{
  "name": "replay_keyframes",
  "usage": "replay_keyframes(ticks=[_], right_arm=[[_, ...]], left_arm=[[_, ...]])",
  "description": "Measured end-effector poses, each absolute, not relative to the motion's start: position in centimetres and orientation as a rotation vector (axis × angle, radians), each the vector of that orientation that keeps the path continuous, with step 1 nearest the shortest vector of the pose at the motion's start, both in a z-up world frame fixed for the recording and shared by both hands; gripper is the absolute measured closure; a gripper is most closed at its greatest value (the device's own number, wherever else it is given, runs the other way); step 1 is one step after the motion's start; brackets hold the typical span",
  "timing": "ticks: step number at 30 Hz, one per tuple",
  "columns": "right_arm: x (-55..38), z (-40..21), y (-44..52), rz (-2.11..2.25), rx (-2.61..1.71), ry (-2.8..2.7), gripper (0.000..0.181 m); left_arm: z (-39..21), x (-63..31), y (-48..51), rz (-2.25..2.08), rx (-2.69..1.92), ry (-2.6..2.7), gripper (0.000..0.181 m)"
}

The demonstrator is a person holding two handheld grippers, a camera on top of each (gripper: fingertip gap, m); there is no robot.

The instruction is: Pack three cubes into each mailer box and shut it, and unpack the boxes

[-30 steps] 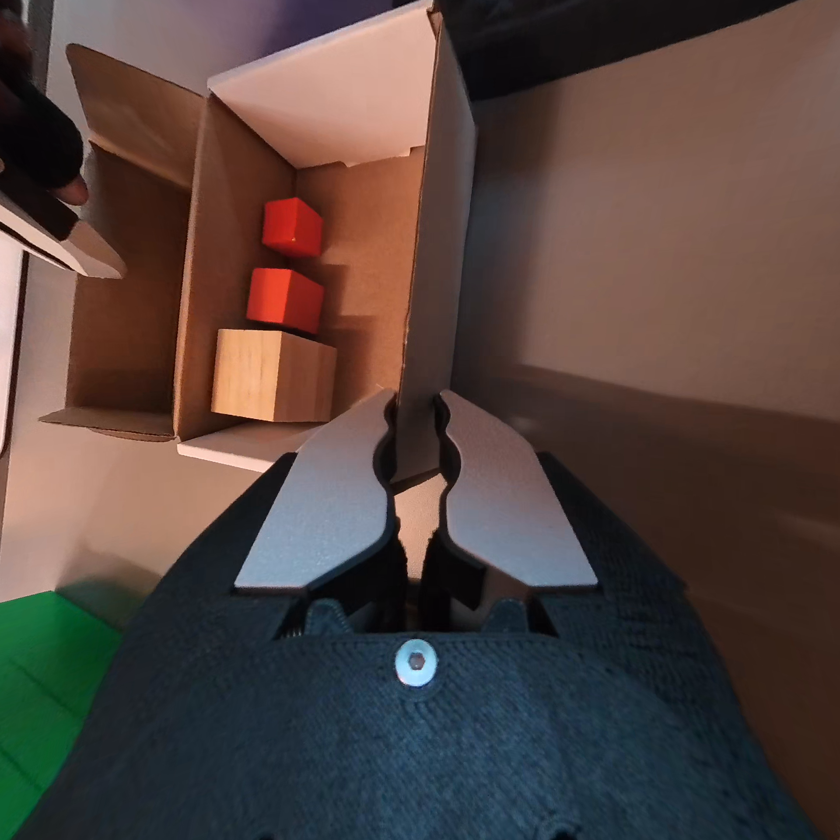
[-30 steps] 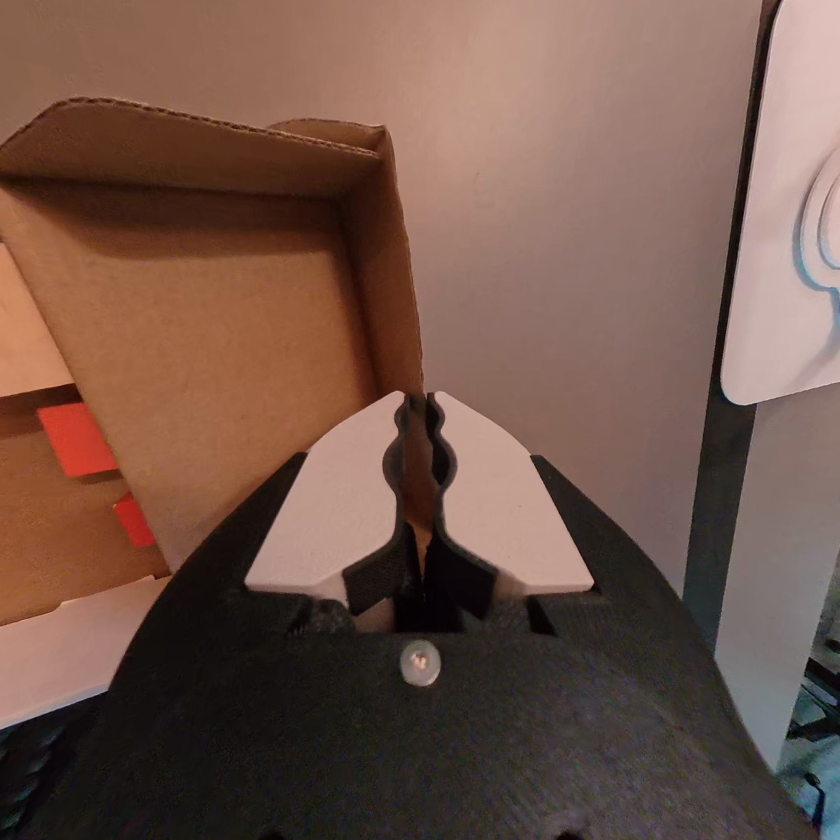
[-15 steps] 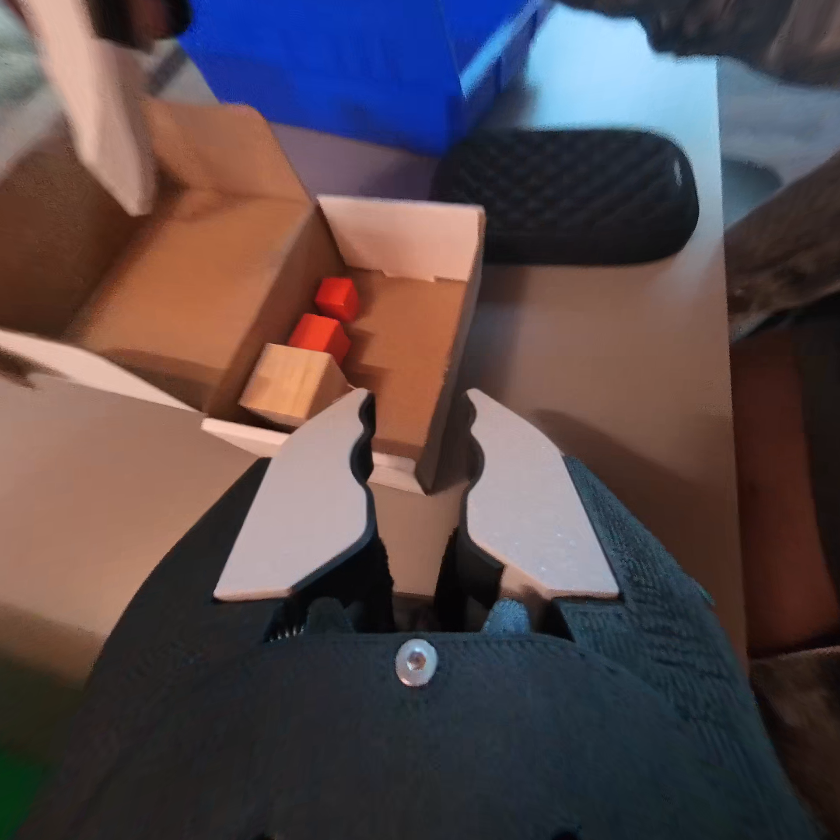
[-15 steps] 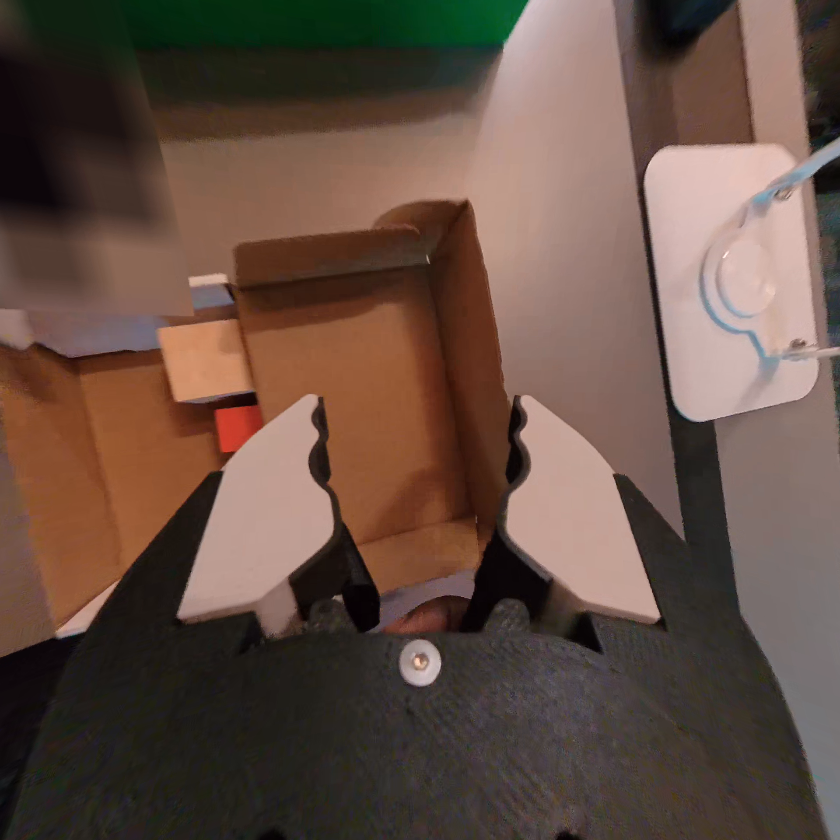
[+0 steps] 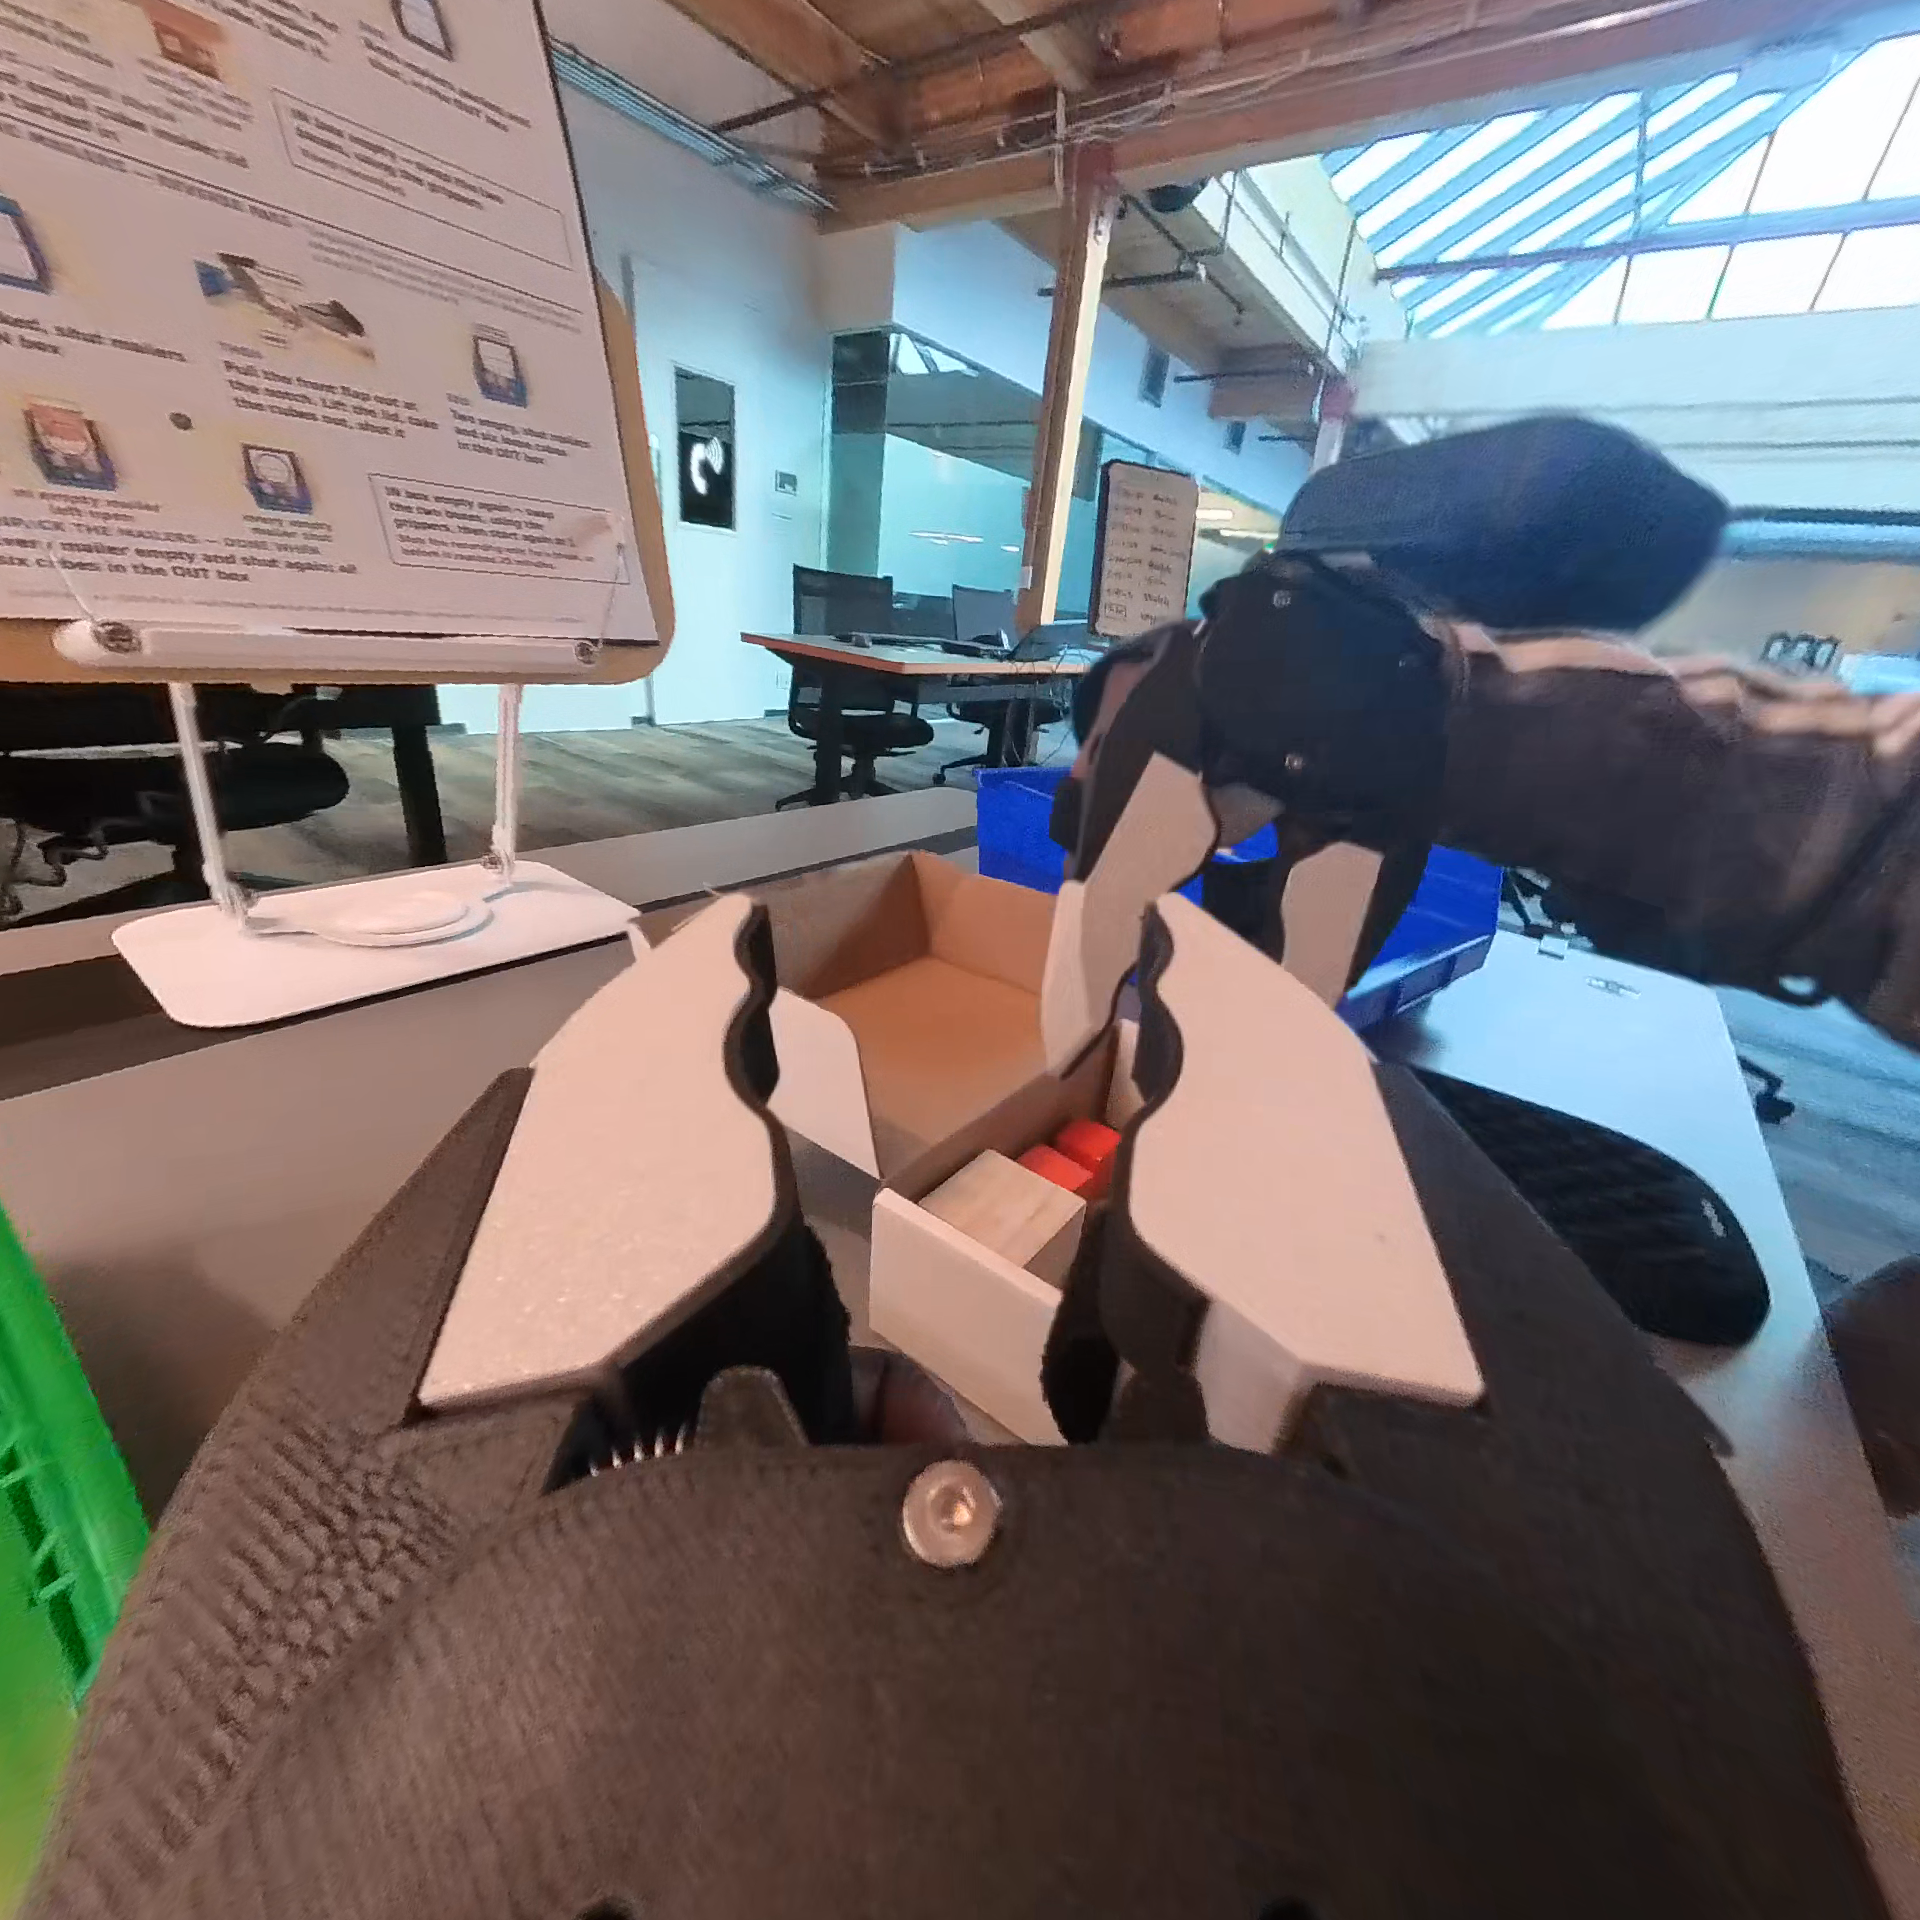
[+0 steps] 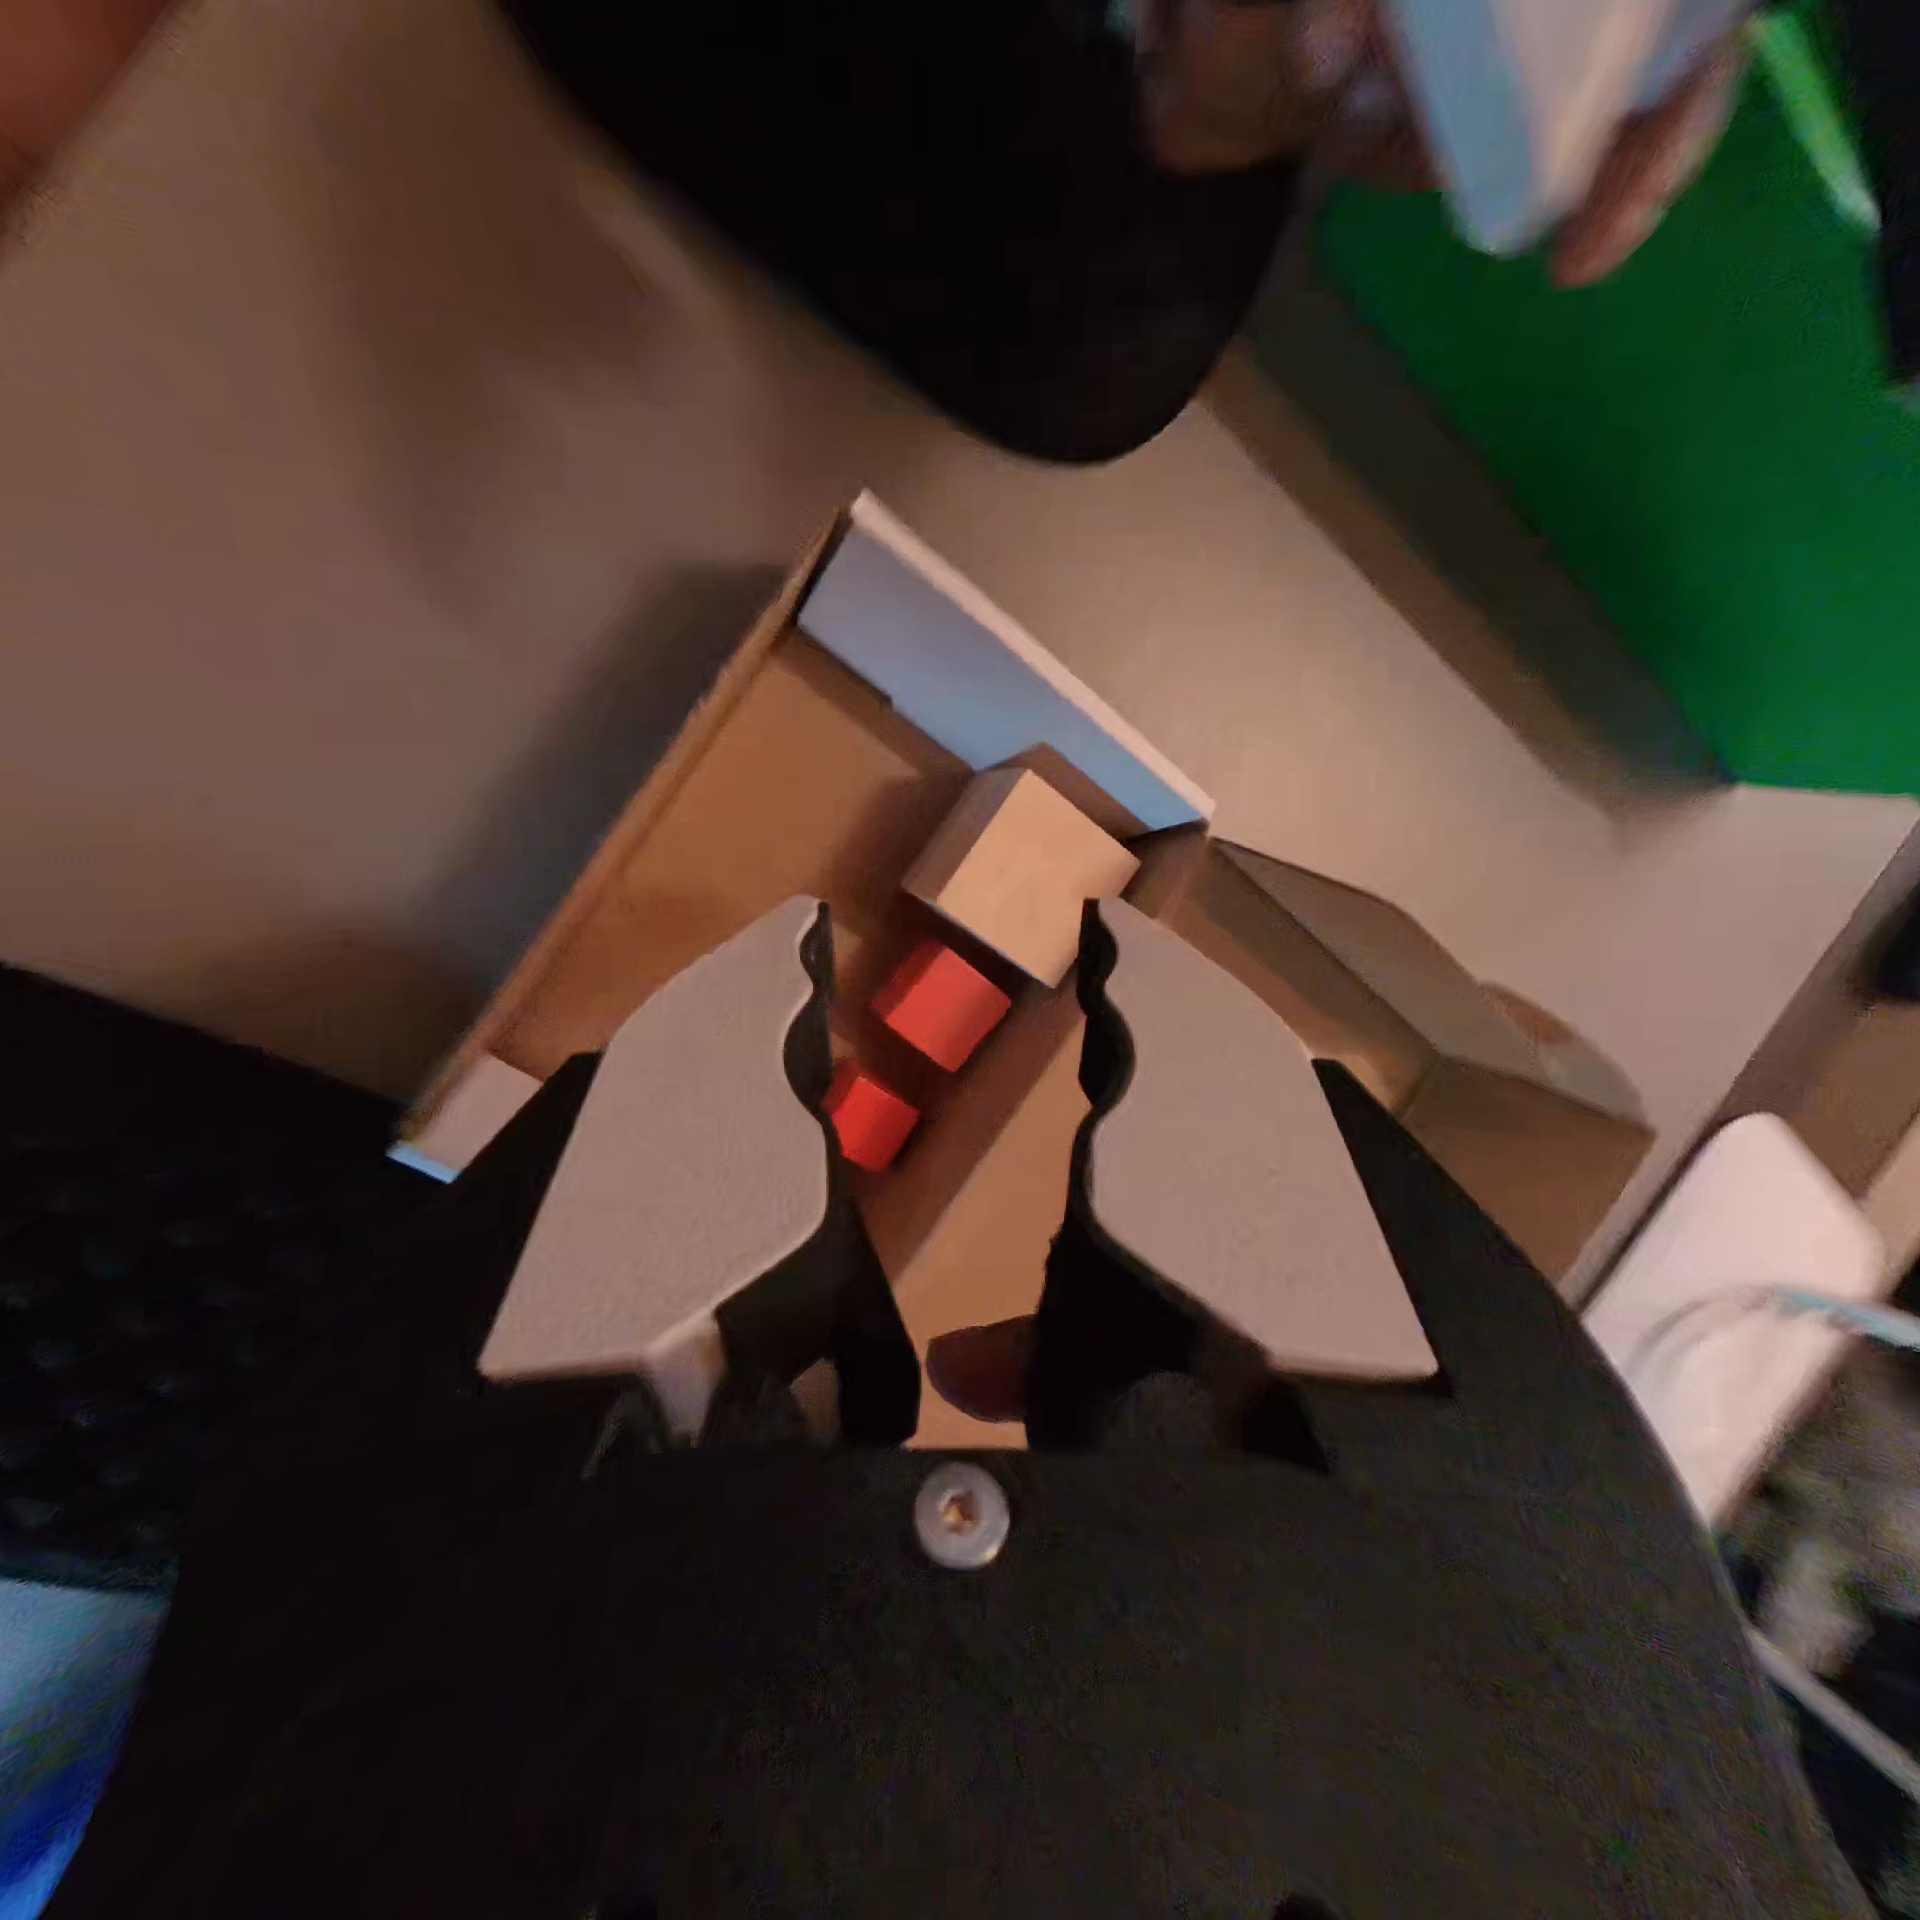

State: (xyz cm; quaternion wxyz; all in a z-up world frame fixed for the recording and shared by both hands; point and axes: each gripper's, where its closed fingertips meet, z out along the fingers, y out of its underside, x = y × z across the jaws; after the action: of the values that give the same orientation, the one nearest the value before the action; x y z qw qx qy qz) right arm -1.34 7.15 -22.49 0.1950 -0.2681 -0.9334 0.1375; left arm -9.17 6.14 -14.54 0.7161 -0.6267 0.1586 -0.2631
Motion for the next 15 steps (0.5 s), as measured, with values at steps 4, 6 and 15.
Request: replay_keyframes(ticks=[4, 6, 15], right_arm=[[-2.5, -24.9, 7.8, 0.058, -0.444, -2.749, 0.135], [-3.3, -25.4, 8.2, -0.048, -0.317, -2.772, 0.134], [-4.0, -27.2, 8.9, -0.364, 0.102, -2.862, 0.138]], left_arm=[[-14.8, -8.7, 6.0, -0.552, -1.398, 0.396, 0.114], [-14.6, -8.8, 5.8, -0.562, -1.388, 0.392, 0.115], [-13.9, -9.0, 5.2, -0.581, -1.353, 0.388, 0.120]])
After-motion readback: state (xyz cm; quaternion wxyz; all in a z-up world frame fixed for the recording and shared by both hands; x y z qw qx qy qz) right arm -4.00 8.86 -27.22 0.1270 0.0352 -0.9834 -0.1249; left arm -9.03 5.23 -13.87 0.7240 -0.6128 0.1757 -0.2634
